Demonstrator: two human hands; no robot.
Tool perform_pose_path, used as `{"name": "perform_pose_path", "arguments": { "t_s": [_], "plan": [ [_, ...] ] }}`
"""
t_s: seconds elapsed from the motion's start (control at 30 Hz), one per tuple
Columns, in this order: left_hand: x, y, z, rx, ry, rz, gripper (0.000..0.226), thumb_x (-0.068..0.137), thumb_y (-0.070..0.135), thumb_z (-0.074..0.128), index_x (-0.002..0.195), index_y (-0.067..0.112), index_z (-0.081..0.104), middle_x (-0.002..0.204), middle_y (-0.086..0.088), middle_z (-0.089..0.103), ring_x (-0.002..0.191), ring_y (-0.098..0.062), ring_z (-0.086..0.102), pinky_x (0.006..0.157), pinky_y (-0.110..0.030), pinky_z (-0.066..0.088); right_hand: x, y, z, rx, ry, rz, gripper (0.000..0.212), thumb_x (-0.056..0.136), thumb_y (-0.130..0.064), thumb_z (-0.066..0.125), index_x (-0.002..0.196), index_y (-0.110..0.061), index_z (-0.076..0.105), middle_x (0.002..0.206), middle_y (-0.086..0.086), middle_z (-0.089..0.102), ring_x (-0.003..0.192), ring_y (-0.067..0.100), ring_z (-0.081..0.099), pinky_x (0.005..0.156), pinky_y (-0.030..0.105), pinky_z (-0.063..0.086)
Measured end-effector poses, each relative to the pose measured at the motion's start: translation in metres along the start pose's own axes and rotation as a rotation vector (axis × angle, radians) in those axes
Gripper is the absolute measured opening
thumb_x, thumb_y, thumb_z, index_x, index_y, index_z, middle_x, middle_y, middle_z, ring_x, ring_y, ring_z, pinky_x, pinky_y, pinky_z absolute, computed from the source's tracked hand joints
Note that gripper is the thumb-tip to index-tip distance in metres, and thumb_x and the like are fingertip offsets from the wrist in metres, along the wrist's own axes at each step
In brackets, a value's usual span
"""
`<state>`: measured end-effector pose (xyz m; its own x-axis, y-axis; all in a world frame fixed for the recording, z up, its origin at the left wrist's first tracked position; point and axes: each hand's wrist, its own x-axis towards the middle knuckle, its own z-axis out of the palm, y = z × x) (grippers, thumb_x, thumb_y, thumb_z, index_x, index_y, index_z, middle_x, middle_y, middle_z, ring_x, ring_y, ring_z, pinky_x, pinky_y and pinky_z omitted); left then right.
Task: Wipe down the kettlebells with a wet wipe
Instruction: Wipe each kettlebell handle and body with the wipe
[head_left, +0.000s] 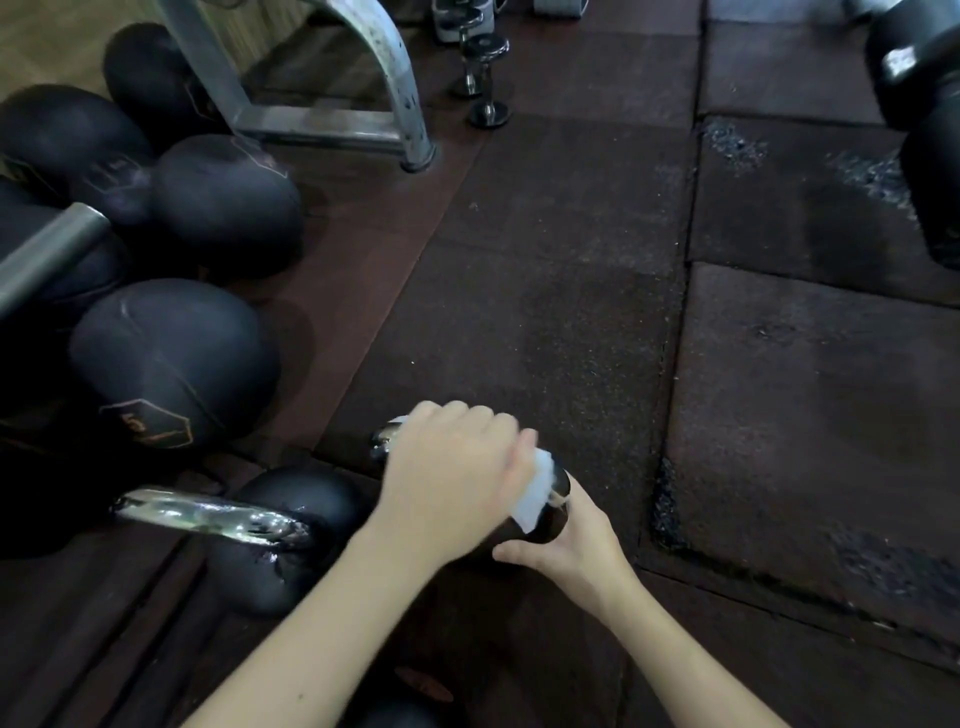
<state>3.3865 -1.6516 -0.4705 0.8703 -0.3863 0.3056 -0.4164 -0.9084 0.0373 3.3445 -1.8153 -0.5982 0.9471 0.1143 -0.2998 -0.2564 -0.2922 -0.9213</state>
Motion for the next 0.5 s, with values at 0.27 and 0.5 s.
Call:
{"name": "perform_pose_path", "arguments": {
  "t_s": [0.27,0.5],
  "plan": [
    [-0.028,-0.054,0.005,-0.749,-0.022,-0.713,0.041,0.102,0.014,0.039,0.084,0.025,0.074,0.090,0.013,0.078,0.082,-0.001,0.065,0.071,-0.014,0.047,-0.002,0.000,-0.002,0.006,-0.012,-0.015,0.131,0.047,-0.059,0.102,0.159,-0.038,0.037,0.153,-0.021,0.055,0.144,-0.004,0.046,0.124,0.033,0.038],
    [-0.002,0.022,0.002,0.066,-0.065,-0.051,0.028,0.095,0.026,0.041,0.068,0.022,0.048,0.066,-0.003,0.051,0.064,-0.027,0.048,0.063,-0.042,0.026,0.000,0.002,0.002,-0.071,-0.002,0.010,0.101,0.058,-0.058,0.097,0.144,-0.048,0.047,0.136,-0.028,0.063,0.124,-0.016,0.055,0.100,0.008,0.045]
  ]
}}
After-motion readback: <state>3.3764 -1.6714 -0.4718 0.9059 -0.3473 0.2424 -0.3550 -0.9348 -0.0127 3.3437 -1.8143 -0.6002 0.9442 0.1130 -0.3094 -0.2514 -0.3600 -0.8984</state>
